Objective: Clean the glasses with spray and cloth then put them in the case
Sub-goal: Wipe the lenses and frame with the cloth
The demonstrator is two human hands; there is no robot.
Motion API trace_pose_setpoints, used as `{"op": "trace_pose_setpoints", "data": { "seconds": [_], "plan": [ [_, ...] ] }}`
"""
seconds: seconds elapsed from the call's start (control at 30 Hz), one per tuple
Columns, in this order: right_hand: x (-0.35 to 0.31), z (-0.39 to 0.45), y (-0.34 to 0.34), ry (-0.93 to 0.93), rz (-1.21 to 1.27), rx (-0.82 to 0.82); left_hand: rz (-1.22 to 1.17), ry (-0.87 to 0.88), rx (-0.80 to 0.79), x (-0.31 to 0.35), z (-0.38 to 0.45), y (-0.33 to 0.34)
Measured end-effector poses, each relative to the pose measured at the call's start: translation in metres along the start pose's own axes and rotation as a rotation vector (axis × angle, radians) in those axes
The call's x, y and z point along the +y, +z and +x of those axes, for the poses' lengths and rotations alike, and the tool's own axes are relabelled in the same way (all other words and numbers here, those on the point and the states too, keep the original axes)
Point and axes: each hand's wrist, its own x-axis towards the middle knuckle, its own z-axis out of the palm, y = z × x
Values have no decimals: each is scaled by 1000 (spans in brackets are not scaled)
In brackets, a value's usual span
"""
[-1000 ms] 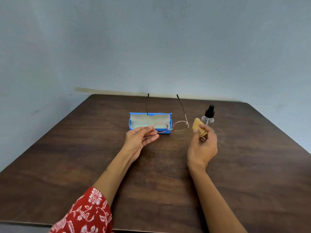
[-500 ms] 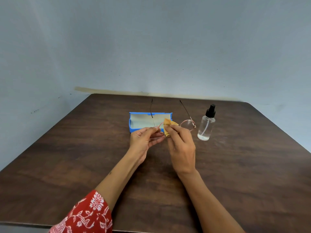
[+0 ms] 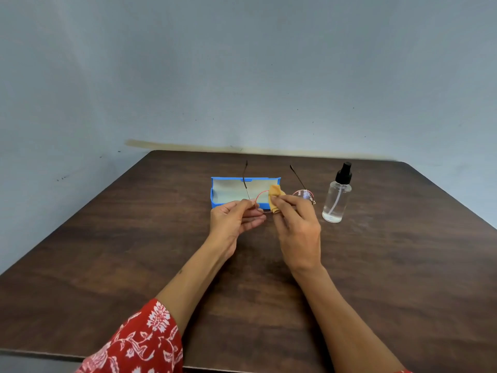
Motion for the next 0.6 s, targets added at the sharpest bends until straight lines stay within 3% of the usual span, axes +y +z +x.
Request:
{"op": "trace_pose_setpoints", "data": {
  "seconds": [0.23, 0.47, 0.6],
  "plan": [
    [-6, -4, 7, -73, 21, -122, -8, 85, 48, 0, 3, -3],
    [-5, -1, 10, -92, -36, -46, -61, 82, 0, 3, 3, -4],
    [-6, -2, 11, -141, -36, -83, -75, 91, 8, 5, 2, -2]
  ]
}}
